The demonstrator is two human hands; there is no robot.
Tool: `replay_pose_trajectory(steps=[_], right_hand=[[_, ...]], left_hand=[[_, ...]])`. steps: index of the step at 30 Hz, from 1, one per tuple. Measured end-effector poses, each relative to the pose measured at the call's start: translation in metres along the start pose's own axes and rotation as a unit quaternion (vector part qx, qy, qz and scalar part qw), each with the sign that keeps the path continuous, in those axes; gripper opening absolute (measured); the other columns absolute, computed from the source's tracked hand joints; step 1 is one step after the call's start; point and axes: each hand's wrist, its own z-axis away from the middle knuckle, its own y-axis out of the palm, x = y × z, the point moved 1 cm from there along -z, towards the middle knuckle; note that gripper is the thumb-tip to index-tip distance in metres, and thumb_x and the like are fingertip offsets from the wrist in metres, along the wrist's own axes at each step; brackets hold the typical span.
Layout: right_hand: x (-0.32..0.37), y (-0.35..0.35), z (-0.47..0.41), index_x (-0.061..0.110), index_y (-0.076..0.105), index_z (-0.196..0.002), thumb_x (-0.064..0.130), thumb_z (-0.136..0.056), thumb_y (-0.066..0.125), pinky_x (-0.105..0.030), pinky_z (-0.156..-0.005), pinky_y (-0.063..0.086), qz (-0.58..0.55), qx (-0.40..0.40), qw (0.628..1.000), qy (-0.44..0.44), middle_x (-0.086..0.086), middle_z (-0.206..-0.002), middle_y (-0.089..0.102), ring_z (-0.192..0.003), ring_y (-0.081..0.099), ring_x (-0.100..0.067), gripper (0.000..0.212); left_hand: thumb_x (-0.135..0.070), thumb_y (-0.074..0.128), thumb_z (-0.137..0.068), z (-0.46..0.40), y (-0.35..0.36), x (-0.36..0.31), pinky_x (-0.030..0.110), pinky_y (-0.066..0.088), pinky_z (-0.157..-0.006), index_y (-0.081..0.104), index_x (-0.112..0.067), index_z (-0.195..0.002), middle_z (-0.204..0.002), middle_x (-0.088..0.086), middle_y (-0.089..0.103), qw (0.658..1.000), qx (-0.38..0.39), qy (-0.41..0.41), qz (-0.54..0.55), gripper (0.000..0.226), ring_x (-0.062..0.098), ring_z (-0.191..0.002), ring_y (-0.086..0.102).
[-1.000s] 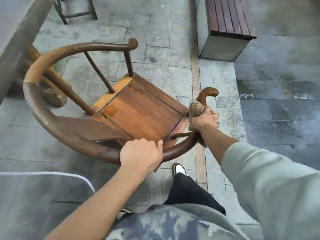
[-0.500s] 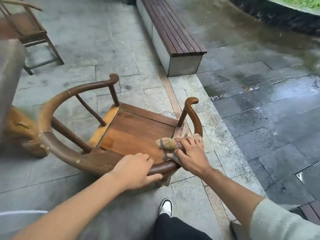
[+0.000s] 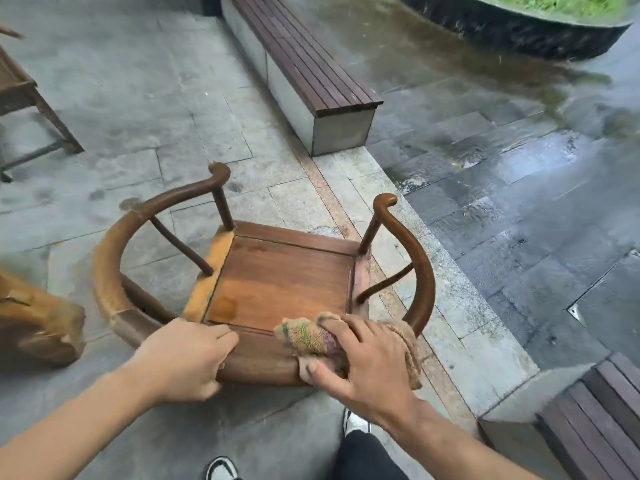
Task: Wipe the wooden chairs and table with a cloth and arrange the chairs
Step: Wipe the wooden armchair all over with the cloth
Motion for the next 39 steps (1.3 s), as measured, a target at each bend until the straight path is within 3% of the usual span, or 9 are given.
replay_pose_trajectory(steps=[5,12,15,21,24,28,31,33,39], right_hand=[[0.098,0.044,-0.012,0.036,0.06,-0.125,0.09,-0.078,0.05,-0.035,-0.085,0.05,0.085,-0.069,0.994,0.017,0.008,-0.111,0.064,-0.096,0.061,-0.017,0.072],[0.096,0.02,-0.025,0.034,0.037,-0.145,0.09,-0.062,0.064,-0.035,-0.085,0.055,0.13,0.128,0.983,-0.024,0.008,-0.129,0.057,-0.105,0.064,-0.018,0.102],[0.1,0.015,-0.031,0.036,0.036,-0.142,0.087,-0.064,0.065,-0.038,-0.078,0.056,0.145,0.17,0.975,-0.003,0.009,-0.123,0.056,-0.102,0.064,-0.019,0.097],[0.153,0.054,-0.041,0.031,0.039,-0.138,0.072,-0.072,0.067,-0.041,-0.073,0.059,0.147,0.148,0.977,-0.043,0.002,-0.121,0.058,-0.098,0.065,-0.025,0.083],[0.162,0.061,-0.052,0.031,0.042,-0.134,0.069,-0.07,0.066,-0.041,-0.066,0.06,0.125,0.125,0.983,-0.041,0.002,-0.115,0.058,-0.091,0.068,-0.026,0.079],[0.153,0.058,-0.051,0.034,0.042,-0.14,0.075,-0.073,0.061,-0.037,-0.068,0.06,0.13,0.109,0.984,-0.052,0.006,-0.116,0.059,-0.093,0.067,-0.02,0.082],[0.148,0.049,-0.046,0.034,0.043,-0.14,0.077,-0.073,0.061,-0.034,-0.068,0.06,0.133,0.125,0.983,-0.037,0.008,-0.119,0.06,-0.094,0.067,-0.016,0.082],[0.154,0.048,-0.044,0.034,0.047,-0.138,0.077,-0.073,0.062,-0.033,-0.065,0.059,0.136,0.14,0.981,-0.022,0.009,-0.118,0.061,-0.093,0.066,-0.015,0.08],[0.217,0.077,-0.077,0.032,0.05,-0.132,0.073,-0.069,0.061,-0.031,-0.065,0.056,0.156,0.152,0.976,0.025,0.008,-0.112,0.06,-0.086,0.066,-0.015,0.076]], left_hand=[[-0.047,0.049,-0.071,0.001,0.002,0.035,0.033,0.05,-0.068,0.059,-0.024,-0.097,-0.098,-0.005,0.063,0.996,-0.036,0.084,0.015,0.036,0.021,-0.093,0.064],[-0.054,0.055,-0.077,0.028,0.019,0.128,0.032,0.045,-0.059,0.043,-0.028,-0.08,-0.083,-0.008,0.063,0.996,-0.034,0.065,0.041,0.029,0.017,-0.078,0.064],[-0.047,0.052,-0.068,0.023,0.016,0.123,0.028,0.036,-0.054,0.038,-0.03,-0.074,-0.066,-0.01,0.05,0.997,-0.032,0.066,0.02,0.023,0.016,-0.063,0.054],[-0.056,0.044,-0.063,0.029,0.022,0.116,0.028,0.038,-0.056,0.042,-0.032,-0.077,-0.069,-0.008,0.056,0.997,-0.056,0.054,0.018,0.028,0.019,-0.067,0.061],[-0.065,0.03,-0.057,0.028,0.018,0.115,0.027,0.037,-0.056,0.036,-0.032,-0.074,-0.062,-0.01,0.042,0.996,-0.067,0.063,0.015,0.037,0.023,-0.067,0.063],[-0.064,0.043,-0.063,0.027,0.016,0.116,0.023,0.036,-0.054,0.047,-0.034,-0.081,-0.068,-0.018,0.042,0.981,-0.147,0.106,0.07,0.035,0.017,-0.07,0.063],[-0.066,0.05,-0.071,0.02,0.021,0.129,0.029,0.049,-0.081,0.058,-0.026,-0.117,-0.109,-0.006,0.061,0.974,-0.152,0.155,0.057,0.061,0.018,-0.1,0.061],[-0.076,0.049,-0.071,0.023,0.031,0.162,0.034,0.042,-0.105,0.048,-0.025,-0.14,-0.134,-0.002,0.055,0.984,-0.103,0.137,0.049,0.086,0.018,-0.121,0.053],[-0.073,0.056,-0.07,0.008,0.053,0.269,0.031,0.027,-0.115,0.049,-0.03,-0.14,-0.132,-0.009,0.056,0.984,-0.056,0.163,0.041,0.083,0.013,-0.124,0.05]])
